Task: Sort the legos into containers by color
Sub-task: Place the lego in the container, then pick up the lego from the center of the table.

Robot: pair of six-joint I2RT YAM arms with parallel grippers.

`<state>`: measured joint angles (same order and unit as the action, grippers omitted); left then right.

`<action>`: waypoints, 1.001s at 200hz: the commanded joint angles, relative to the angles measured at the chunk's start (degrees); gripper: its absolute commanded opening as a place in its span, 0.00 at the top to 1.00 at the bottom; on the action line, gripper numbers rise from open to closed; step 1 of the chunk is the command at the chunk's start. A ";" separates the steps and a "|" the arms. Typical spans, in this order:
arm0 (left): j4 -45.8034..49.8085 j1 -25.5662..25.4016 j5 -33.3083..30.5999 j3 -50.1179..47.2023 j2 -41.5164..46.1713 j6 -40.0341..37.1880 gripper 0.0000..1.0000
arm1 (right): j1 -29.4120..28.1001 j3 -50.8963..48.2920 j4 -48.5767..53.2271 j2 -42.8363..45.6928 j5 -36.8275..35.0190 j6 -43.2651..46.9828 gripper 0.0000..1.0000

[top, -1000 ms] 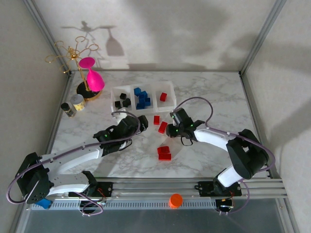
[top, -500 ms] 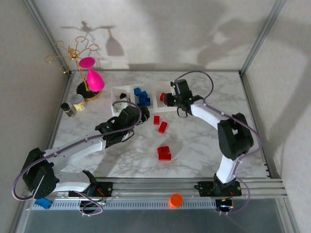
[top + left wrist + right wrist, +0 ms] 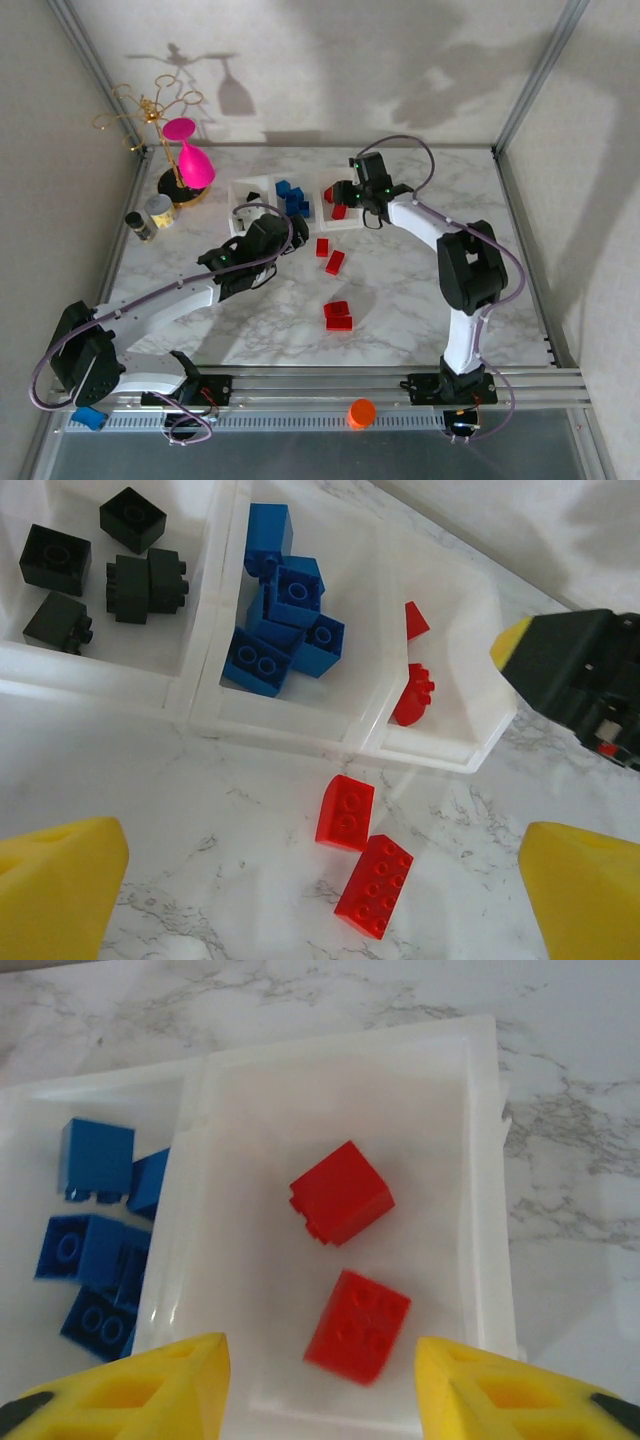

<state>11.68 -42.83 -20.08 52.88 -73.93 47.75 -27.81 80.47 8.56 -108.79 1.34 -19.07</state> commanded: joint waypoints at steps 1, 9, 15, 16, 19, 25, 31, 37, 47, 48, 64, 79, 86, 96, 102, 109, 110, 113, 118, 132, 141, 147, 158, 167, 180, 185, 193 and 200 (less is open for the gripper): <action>0.89 -0.70 0.82 -0.66 1.69 -0.50 0.00 | -2.06 -6.01 0.34 6.35 -0.04 -0.35 0.46; 0.85 -0.85 1.12 -1.54 2.32 0.01 0.00 | -2.85 -7.96 0.28 7.57 -0.58 -0.45 0.45; 0.75 -0.93 1.39 -2.23 2.83 0.35 0.01 | -3.53 -9.38 0.57 8.31 -1.15 -0.44 0.44; 0.69 -0.98 1.41 -2.38 2.96 0.43 0.00 | -3.68 -9.68 0.66 8.41 -1.25 -0.53 0.43; 0.64 -0.95 1.52 -2.72 3.24 0.68 0.00 | -4.00 -10.18 0.85 8.74 -1.63 -0.53 0.43; 0.70 -1.07 1.65 -3.46 3.84 1.21 0.00 | -4.78 -11.71 1.18 9.45 -2.58 -0.93 0.42; 0.56 -1.20 1.79 -4.22 4.28 1.65 0.00 | -5.36 -13.16 1.35 10.23 -3.54 -1.42 0.42; 0.61 -1.37 1.80 -4.96 4.93 2.18 0.00 | -6.17 -14.65 1.31 11.01 -4.36 -1.88 0.41; 0.78 -1.51 1.66 -6.08 5.90 3.05 0.00 | -7.61 -16.87 0.86 12.40 -5.41 -2.65 0.39; 0.79 -1.53 1.64 -6.19 5.99 3.14 0.00 | -7.79 -17.12 0.81 12.48 -5.53 -2.73 0.39; 0.81 -1.73 1.32 -8.09 7.44 4.41 0.00 | -10.22 -20.22 0.37 13.51 -7.13 -4.38 0.35; 1.04 -1.71 0.92 -9.62 8.67 5.42 0.00 | -11.73 -22.10 0.10 13.02 -7.70 -5.38 0.33; 1.21 -1.82 0.71 -10.10 9.18 5.88 0.01 | -13.54 -22.70 0.21 12.49 -7.84 -5.38 0.31; 1.63 -1.82 0.50 -10.72 9.79 6.42 0.00 | -14.51 -23.15 0.64 11.52 -8.87 -5.66 0.28; 1.86 -1.82 0.32 -11.12 10.07 6.76 0.00 | -14.86 -23.32 0.75 10.98 -9.68 -6.02 0.27; 1.94 -1.83 0.22 -11.54 10.40 7.09 0.00 | -15.25 -23.50 0.68 10.47 -10.11 -6.51 0.26; 1.94 -1.82 0.21 -11.60 10.44 7.10 0.00 | -15.25 -23.51 0.68 10.37 -10.21 -6.55 0.25; 1.96 -1.82 0.21 -11.78 10.59 7.14 0.00 | -15.38 -23.60 0.51 10.14 -10.34 -6.71 0.25; 2.00 -1.82 0.15 -11.98 10.72 7.23 0.01 | -15.57 -23.75 0.15 9.73 -10.46 -6.96 0.25; 2.20 -1.82 -0.10 -12.53 11.13 7.53 0.00 | -16.39 -23.56 -0.55 8.60 -10.80 -7.46 0.23; 2.20 -1.83 -0.22 -12.78 11.27 7.62 0.00 | -16.91 -22.95 -0.65 7.65 -11.12 -7.66 0.22; 2.18 -1.82 -0.31 -12.97 11.47 7.64 0.00 | -17.27 -22.49 -0.56 6.83 -11.92 -7.84 0.21; 2.31 -1.83 -0.48 -13.24 11.66 7.78 0.00 | -17.55 -21.23 0.37 5.04 -13.17 -7.87 0.21; 2.51 -1.86 -0.59 -13.33 11.79 7.85 0.00 | -17.57 -20.33 1.24 3.97 -13.92 -8.14 0.20; 2.39 -1.90 -0.75 -13.74 12.05 7.91 0.00 | -17.55 -20.41 0.52 3.38 -14.35 -8.38 0.20; 2.41 -1.95 -0.84 -13.92 12.09 7.89 0.00 | -17.62 -20.56 0.04 3.22 -14.47 -8.42 0.21; 2.30 -1.91 -1.00 -14.18 12.14 8.03 0.01 | -17.54 -20.48 -0.20 2.80 -14.61 -8.52 0.22; 2.19 -1.86 -0.93 -14.29 12.10 7.98 0.00 | -17.55 -20.22 0.03 2.40 -14.83 -8.61 0.24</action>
<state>12.69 -44.18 -19.29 39.83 -62.92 54.13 -45.06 58.59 8.38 -104.84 -10.94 -26.41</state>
